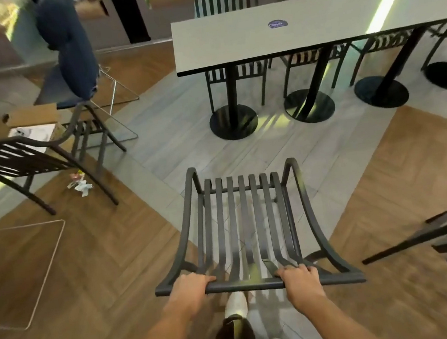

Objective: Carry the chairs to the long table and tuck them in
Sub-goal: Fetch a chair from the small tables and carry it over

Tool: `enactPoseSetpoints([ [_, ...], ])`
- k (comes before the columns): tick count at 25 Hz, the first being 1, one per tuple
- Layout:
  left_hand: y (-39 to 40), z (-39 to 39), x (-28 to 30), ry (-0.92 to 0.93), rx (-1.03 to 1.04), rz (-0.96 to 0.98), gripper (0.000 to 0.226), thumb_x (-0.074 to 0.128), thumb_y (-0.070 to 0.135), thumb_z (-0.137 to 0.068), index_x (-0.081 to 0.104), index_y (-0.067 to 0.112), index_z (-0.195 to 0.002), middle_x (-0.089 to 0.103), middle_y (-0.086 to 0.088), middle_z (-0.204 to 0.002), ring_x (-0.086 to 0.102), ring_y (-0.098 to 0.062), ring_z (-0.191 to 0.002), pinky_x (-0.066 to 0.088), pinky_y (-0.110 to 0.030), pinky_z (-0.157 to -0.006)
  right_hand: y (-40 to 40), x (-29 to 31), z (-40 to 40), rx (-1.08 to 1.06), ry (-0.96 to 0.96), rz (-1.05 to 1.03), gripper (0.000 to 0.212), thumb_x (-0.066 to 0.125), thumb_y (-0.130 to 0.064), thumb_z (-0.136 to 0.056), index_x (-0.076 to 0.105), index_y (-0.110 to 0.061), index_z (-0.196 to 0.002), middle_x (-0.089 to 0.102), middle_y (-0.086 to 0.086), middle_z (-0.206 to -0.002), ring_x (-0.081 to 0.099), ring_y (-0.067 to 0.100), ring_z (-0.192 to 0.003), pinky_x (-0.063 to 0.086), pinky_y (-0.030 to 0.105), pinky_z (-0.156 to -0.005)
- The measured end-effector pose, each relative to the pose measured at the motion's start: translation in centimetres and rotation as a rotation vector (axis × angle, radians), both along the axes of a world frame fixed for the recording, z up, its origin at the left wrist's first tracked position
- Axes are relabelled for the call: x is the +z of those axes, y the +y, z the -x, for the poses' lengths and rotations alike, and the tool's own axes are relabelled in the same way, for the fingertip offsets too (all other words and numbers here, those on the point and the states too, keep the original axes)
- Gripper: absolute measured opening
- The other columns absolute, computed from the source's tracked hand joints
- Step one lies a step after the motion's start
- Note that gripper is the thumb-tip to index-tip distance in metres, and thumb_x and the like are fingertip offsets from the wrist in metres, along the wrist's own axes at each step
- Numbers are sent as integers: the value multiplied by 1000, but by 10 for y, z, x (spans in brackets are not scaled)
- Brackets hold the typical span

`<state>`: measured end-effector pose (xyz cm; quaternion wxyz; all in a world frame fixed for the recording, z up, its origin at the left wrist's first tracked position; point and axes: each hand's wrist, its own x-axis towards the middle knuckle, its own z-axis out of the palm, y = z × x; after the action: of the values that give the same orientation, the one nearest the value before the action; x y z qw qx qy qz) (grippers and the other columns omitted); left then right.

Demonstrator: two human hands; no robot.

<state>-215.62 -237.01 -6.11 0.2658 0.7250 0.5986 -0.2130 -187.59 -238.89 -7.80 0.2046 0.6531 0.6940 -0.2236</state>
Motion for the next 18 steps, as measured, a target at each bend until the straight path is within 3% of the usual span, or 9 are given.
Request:
enactPoseSetpoints([
  [9, 156, -36, -2, 27, -37, -47, 57, 47, 8, -102, 47, 39, -149, 65, -2, -131, 62, -22, -119, 48, -39, -107, 156, 9, -33, -29, 43, -3, 48, 55, -8, -97, 55, -38, -135, 60, -3, -132, 47, 25, -129, 34, 45, -110],
  [14, 257, -63, -2, 41, -88, -35, 56, 42, 6, -102, 51, 39, -146, 66, -5, -128, 62, -26, -118, 49, -40, -104, 266, 32, -56, -62, 28, -12, 48, 41, -8, -102, 56, -41, -133, 60, -4, -131, 50, 23, -127, 36, 38, -105],
  [18, 332, -79, -5, 62, -101, -32, 53, 47, 5, -101, 53, 35, -144, 67, -3, -125, 64, -24, -114, 51, -40, -103, 339, 24, -69, -89, 6, 31, 55, 44, -6, -98, 54, -44, -136, 63, -7, -127, 55, 23, -124, 38, 41, -106],
])
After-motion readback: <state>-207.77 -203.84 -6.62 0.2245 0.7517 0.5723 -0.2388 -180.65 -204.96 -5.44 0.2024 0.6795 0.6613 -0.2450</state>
